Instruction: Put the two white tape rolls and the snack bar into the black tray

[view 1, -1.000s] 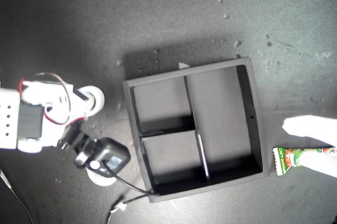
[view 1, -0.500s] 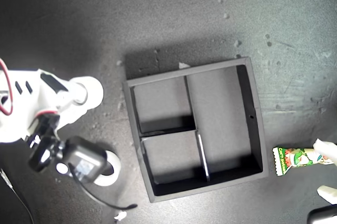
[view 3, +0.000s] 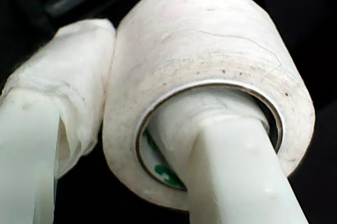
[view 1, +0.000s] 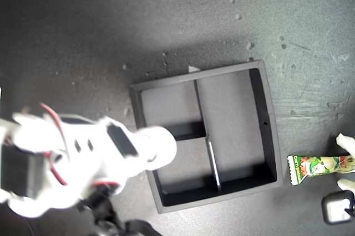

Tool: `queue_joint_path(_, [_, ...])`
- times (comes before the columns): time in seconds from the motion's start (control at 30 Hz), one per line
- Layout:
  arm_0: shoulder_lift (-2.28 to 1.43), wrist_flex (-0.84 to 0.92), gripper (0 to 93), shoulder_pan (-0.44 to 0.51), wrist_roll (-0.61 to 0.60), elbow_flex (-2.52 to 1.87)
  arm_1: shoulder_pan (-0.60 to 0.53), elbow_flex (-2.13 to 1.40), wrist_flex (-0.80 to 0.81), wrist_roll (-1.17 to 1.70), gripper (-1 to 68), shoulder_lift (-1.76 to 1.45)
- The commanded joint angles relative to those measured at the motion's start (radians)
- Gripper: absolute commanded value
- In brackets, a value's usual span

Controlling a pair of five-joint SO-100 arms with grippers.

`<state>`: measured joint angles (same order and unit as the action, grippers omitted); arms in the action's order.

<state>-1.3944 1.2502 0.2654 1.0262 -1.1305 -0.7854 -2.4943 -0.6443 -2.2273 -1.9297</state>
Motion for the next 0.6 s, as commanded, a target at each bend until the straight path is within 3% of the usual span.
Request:
queue_joint_path(0.0, [0.210, 0.156, 0.1, 0.012, -0.002, 0.371, 0.029, -0.091, 0.114, -0.002, 20.6, -0.009])
queue_joint_path(0.1, [0.465, 0.342, 0.1, 0.025, 0.017, 0.732, 0.066, -0.160, 0.189, 0.006, 7.6, -0.009])
queue_joint_path(0.2, [0.831, 0.580, 0.1, 0.049, 0.037, 1.365, 0.109, -0.170, 0.189, 0.046, 3.4, -0.012])
queue_joint_path(0.3, [0.854, 0.580, 0.1, 0.074, 0.058, 1.356, 0.172, -0.149, 0.112, 0.124, -0.2, -0.052])
queue_joint_path(0.5, [0.865, 0.578, 0.1, 0.126, 0.095, 1.356, 0.344, 0.067, -0.434, 0.255, -0.3, -0.259])
queue_joint_path(0.57, [0.867, 0.578, 0.1, 0.141, 0.098, 1.356, 0.423, 0.144, -0.551, 0.319, -0.4, -0.296])
